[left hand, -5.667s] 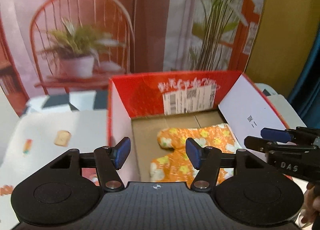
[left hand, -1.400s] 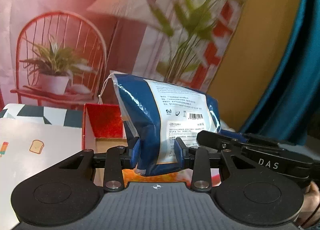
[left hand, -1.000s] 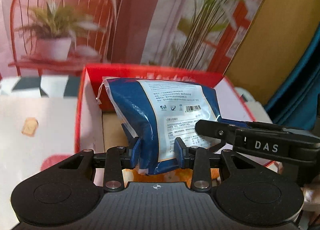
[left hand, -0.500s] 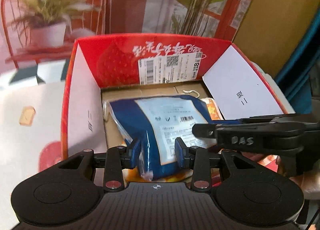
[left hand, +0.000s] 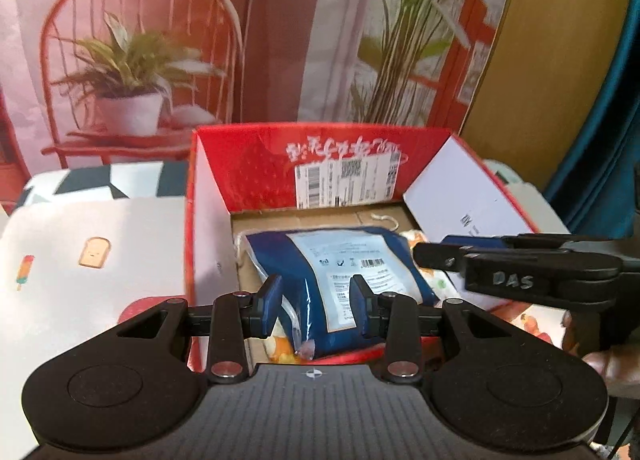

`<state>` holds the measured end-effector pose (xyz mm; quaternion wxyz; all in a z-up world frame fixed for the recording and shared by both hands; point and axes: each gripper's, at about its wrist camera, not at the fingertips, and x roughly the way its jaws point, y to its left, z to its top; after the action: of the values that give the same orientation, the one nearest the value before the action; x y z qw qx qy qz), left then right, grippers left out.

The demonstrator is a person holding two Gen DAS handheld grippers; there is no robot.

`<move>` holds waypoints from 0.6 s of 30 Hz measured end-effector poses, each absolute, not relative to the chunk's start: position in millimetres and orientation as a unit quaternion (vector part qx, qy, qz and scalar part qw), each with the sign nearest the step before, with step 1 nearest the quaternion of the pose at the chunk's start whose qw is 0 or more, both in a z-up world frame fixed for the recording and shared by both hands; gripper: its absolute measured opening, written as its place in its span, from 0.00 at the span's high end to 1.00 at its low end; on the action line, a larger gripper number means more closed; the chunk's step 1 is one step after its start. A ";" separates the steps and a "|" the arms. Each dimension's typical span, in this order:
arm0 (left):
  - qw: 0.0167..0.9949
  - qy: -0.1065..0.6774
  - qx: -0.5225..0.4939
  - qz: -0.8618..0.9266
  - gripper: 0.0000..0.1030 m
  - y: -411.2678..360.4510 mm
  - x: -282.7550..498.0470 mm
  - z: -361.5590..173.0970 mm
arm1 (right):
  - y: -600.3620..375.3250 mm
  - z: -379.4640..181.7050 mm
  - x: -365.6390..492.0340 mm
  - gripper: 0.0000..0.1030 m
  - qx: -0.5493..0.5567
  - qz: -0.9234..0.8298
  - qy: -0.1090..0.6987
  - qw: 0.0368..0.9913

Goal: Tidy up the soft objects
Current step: 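Lift the blue packet with the left tool and drop it into the red box, then return the left tool to the pile and grasp the black dotted glove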

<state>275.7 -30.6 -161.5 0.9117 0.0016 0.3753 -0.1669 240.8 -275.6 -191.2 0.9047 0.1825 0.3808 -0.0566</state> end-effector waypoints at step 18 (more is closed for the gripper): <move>0.934 0.328 -0.015 -0.143 0.63 -0.7 152.6 -166.3 | -234.3 -157.8 102.1 0.69 0.131 -0.064 0.233 0.961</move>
<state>152.6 -0.7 -166.3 0.9335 -0.0152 0.3282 -0.1433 102.1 -234.3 -157.8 0.9614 0.1314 0.2332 -0.0641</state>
